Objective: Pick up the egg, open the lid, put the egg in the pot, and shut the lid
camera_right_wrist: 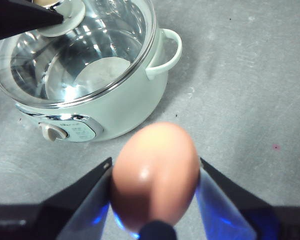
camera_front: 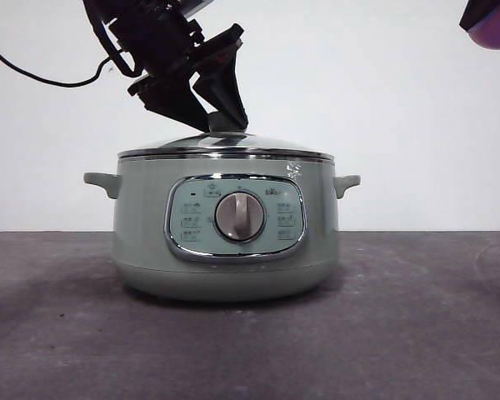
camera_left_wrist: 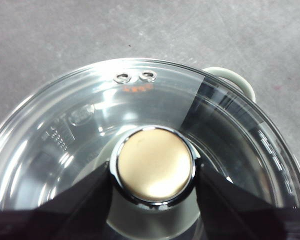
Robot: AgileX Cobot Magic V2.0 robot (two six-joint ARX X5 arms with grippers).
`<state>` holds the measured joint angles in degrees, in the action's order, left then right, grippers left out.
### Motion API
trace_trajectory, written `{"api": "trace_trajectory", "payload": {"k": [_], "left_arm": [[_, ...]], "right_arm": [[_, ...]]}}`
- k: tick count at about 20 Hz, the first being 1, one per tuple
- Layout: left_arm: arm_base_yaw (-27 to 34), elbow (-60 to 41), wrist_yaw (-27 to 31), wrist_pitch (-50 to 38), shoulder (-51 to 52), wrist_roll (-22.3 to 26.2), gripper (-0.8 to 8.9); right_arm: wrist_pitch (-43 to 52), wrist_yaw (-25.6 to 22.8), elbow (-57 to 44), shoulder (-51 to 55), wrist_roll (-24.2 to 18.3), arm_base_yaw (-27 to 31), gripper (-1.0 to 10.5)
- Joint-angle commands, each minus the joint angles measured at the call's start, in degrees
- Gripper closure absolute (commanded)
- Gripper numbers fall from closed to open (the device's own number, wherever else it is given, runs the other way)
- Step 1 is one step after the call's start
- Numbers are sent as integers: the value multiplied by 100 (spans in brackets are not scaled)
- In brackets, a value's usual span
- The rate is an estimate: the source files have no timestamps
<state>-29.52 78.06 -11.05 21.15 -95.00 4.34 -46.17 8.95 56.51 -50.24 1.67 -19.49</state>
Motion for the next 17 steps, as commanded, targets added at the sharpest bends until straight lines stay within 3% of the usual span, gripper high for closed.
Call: {"api": "trace_trajectory", "payload": {"k": [1, 12, 17], "left_arm": [[-11, -20, 4, -7, -50, -26, 822], [-9, 0, 11, 9, 686, -28, 822], [-4, 0, 50, 442, 1655, -28, 822]], "right_arm": [[68, -7, 2, 11, -24, -9, 963], [133, 2, 2, -63, -26, -11, 963], [894, 13, 11, -529, -26, -236, 963]]}}
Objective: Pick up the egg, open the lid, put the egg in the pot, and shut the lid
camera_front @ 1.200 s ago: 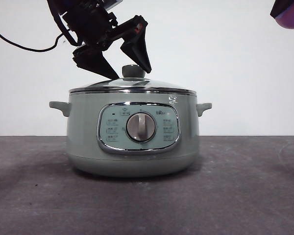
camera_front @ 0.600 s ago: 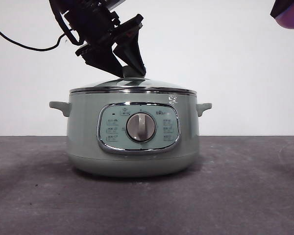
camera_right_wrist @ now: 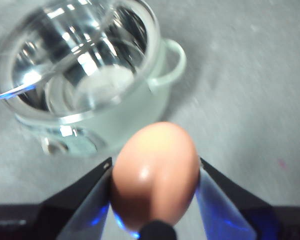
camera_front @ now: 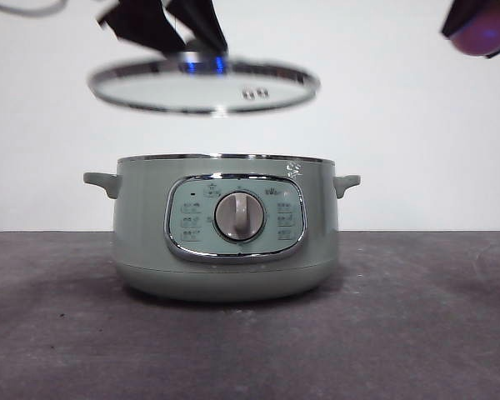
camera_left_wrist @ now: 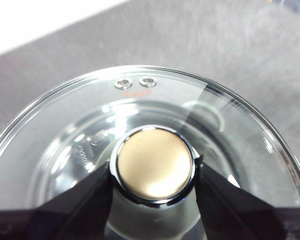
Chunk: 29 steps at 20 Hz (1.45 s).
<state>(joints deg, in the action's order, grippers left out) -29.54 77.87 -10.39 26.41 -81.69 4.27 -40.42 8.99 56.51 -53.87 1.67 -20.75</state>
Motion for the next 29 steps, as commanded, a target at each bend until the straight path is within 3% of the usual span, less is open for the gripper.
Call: {"api": "trace_trajectory", "payload": {"k": [1, 4, 9, 16, 22, 29], "left_arm": [[-2, 20, -11, 50, 575, -22, 822], [-2, 20, 70, 498, 1384, -22, 822], [-2, 20, 356, 1342, 2575, -22, 822], [-2, 20, 595, 2153, 3445, -129, 822], [-2, 20, 597, 2341, 3585, -151, 822], [-2, 20, 592, 2393, 3582, -151, 822]], "right_arm": [[551, 9, 42, -348, -26, -212, 963], [907, 7, 461, -1220, -44, -581, 963], [920, 0, 1941, -3200, -448, -1097, 963], [942, -59, 3560, -5475, -804, -1434, 963], [1134, -610, 3591, -6220, -1272, -1622, 963], [765, -647, 3591, -6572, -1375, -1650, 963]]}}
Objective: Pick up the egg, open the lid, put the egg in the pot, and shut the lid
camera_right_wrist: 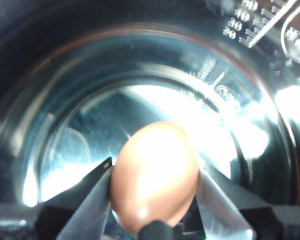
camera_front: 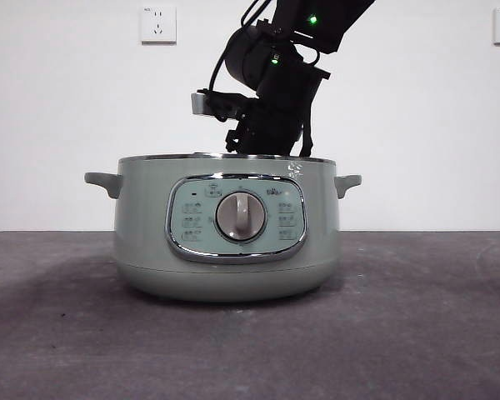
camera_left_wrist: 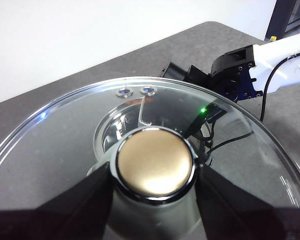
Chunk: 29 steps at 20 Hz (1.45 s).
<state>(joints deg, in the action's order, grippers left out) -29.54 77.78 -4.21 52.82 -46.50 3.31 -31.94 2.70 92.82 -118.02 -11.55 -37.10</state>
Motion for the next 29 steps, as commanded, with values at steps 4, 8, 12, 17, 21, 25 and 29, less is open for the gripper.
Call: {"api": "trace_trajectory", "payload": {"k": [4, 8, 12, 17, 21, 25, 29], "left_arm": [[-2, 28, -26, -192, 63, -52, 822], [-2, 28, -28, -297, -142, -50, 822], [-2, 28, -52, -796, -579, -31, 822], [-2, 28, -195, -1491, -1685, -20, 822], [-7, 28, -374, -2037, -2671, -17, 822], [-57, 28, -382, -2500, -3403, -13, 822], [-79, 28, -385, -2861, -3886, -15, 822]], "right_arm": [[-20, -13, -37, -133, 42, -20, 538], [-33, -79, -28, 470, 190, -4, 446], [-892, -1047, -28, 1851, 750, 170, 446], [-1569, -1333, -28, 3967, 1211, 907, 446], [-1818, -1311, -28, 5016, 1174, 1047, 446], [-1980, -1311, -28, 5569, 1165, 1040, 446], [-2142, -1305, -28, 5825, 1165, 1040, 446]]}}
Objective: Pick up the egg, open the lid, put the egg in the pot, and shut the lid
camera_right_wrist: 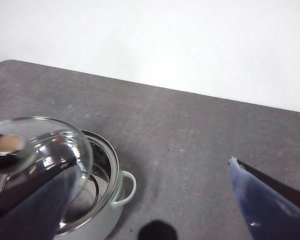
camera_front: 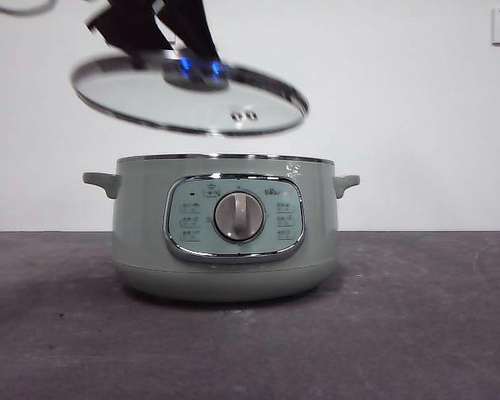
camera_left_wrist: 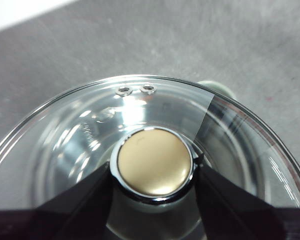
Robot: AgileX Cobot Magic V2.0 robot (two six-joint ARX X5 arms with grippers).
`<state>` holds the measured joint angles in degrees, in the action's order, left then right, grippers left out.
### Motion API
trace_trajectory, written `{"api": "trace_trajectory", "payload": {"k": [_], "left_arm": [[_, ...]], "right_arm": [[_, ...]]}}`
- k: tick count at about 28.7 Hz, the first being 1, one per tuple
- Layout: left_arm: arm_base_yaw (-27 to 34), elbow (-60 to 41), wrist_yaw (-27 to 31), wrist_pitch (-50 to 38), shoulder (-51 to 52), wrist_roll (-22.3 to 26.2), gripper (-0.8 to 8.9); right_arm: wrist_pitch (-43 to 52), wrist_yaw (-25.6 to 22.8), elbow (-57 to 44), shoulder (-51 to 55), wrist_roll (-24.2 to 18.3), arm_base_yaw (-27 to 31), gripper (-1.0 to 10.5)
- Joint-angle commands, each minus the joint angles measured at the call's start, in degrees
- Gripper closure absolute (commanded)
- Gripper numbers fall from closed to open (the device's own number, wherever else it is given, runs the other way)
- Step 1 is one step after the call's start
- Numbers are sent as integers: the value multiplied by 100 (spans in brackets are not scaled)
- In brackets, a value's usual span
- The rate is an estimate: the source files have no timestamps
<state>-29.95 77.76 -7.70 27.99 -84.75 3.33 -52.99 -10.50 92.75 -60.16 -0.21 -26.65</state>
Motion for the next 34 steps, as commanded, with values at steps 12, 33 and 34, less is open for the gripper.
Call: {"api": "trace_trajectory", "payload": {"k": [12, 33, 34], "left_arm": [[-186, 31, 7, -981, -702, -35, 822], [-199, 31, 138, -946, -984, -37, 822], [-210, 31, 133, -929, -1032, -37, 822]], "right_arm": [[-452, 459, -22, 129, 31, -4, 447], [-452, 905, -22, 131, 15, -4, 447], [-452, 911, -22, 131, 17, -4, 447]]}}
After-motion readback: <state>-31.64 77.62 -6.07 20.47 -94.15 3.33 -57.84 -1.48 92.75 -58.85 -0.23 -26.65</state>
